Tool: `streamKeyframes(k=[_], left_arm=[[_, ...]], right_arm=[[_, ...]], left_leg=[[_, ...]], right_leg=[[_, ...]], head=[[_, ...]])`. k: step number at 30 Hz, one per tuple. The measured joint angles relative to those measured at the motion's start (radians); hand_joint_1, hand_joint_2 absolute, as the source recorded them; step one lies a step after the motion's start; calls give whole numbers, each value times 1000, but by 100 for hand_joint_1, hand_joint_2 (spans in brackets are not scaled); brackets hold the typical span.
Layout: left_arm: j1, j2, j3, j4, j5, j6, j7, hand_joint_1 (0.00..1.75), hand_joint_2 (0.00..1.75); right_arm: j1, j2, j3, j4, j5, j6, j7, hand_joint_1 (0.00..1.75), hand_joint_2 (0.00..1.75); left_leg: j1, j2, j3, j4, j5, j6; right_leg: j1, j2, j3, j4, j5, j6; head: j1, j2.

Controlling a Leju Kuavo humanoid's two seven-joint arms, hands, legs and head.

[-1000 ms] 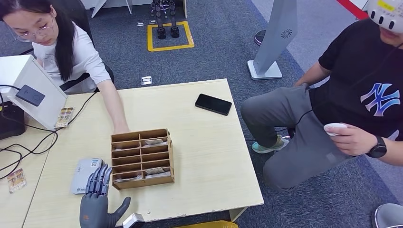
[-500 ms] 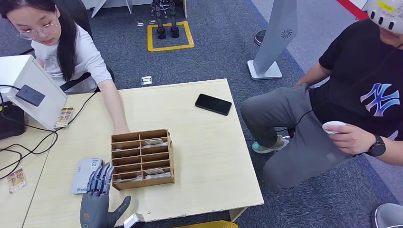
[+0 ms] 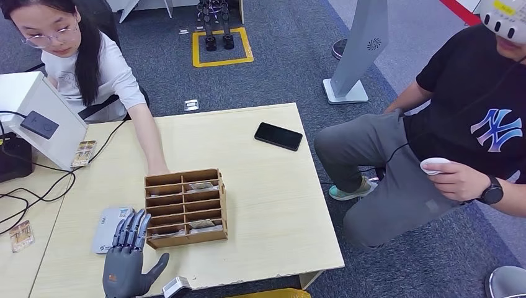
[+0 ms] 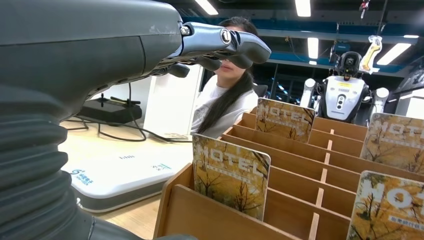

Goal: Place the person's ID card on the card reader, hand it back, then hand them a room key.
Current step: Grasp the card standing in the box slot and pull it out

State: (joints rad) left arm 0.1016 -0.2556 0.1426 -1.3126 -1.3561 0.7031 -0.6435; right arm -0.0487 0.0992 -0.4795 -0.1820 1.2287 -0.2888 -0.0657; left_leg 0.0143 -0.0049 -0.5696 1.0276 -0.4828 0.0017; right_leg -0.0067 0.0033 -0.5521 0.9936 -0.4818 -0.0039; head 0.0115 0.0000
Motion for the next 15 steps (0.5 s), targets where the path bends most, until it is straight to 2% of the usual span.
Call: streamKeyframes(k=[15], left_arm=[[2, -7, 2, -24, -22, 0, 1, 0, 175]], right_arm=[[0, 2, -4, 0, 3, 0, -7, 0, 0]], left_leg=[[0, 0, 0, 0, 0, 0]], right_leg=[[0, 0, 0, 0, 0, 0]], head=[[0, 0]])
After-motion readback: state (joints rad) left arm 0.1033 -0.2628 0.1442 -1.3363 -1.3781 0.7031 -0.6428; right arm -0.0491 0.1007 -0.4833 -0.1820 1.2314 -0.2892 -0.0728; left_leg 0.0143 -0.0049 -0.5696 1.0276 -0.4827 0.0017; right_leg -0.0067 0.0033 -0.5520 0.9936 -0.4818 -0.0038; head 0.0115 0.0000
